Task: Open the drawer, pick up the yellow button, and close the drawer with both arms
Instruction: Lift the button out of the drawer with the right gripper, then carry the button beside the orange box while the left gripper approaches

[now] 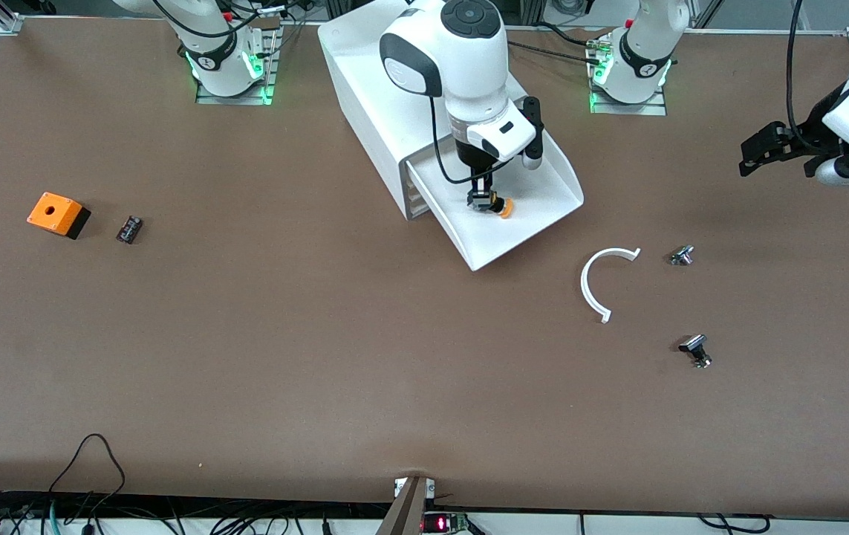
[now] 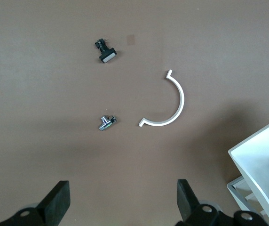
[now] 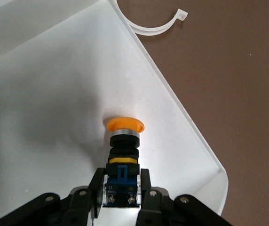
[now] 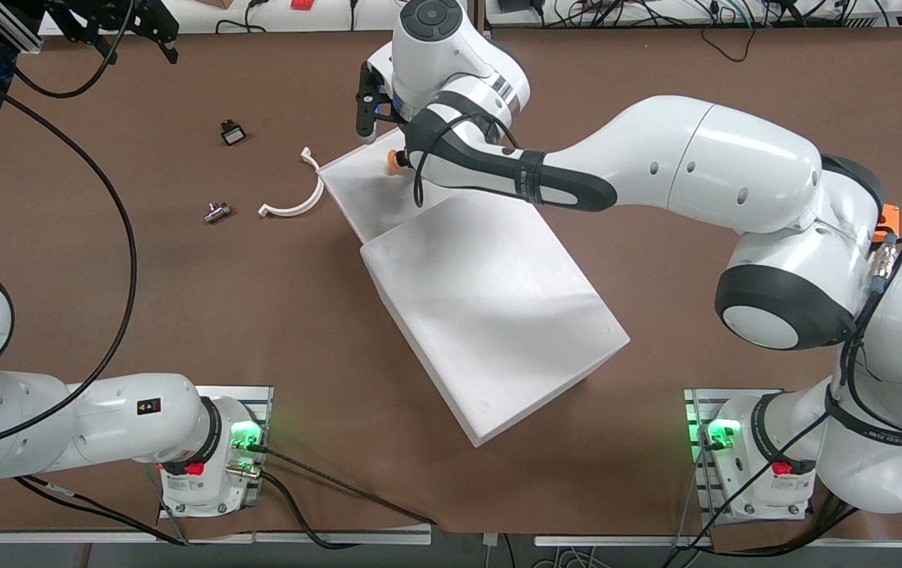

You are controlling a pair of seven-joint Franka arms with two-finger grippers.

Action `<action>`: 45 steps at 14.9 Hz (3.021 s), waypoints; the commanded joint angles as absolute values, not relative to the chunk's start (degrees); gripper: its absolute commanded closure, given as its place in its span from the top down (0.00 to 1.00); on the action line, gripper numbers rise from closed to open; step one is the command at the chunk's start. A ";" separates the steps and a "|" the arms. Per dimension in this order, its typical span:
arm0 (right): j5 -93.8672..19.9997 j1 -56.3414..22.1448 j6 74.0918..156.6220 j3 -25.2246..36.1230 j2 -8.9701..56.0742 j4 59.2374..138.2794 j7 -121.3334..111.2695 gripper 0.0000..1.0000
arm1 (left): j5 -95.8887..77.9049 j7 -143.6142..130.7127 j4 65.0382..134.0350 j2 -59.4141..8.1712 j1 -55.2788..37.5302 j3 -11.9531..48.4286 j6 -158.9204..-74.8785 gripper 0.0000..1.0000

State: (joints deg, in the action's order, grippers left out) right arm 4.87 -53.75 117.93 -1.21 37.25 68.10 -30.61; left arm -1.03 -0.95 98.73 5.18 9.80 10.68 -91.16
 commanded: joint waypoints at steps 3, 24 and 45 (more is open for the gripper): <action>5.80 -56.25 117.60 -0.18 37.00 66.37 -25.49 0.16 | -0.97 -1.58 96.77 4.22 9.58 10.81 -89.74 1.00; -0.78 -36.50 119.17 10.02 24.08 84.27 -25.14 0.16 | -0.79 -0.88 96.42 4.04 9.58 10.72 -89.82 1.00; 1.05 1.75 136.73 -6.24 22.23 111.08 -27.24 0.18 | 4.66 -2.02 93.07 -7.73 9.23 12.92 -87.19 1.00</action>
State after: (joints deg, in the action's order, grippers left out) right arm -0.17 -0.29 131.71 -4.79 23.33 106.69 -26.04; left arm 3.15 -1.07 94.38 -6.52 9.40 12.79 -89.07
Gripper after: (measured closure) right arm 0.661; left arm 0.000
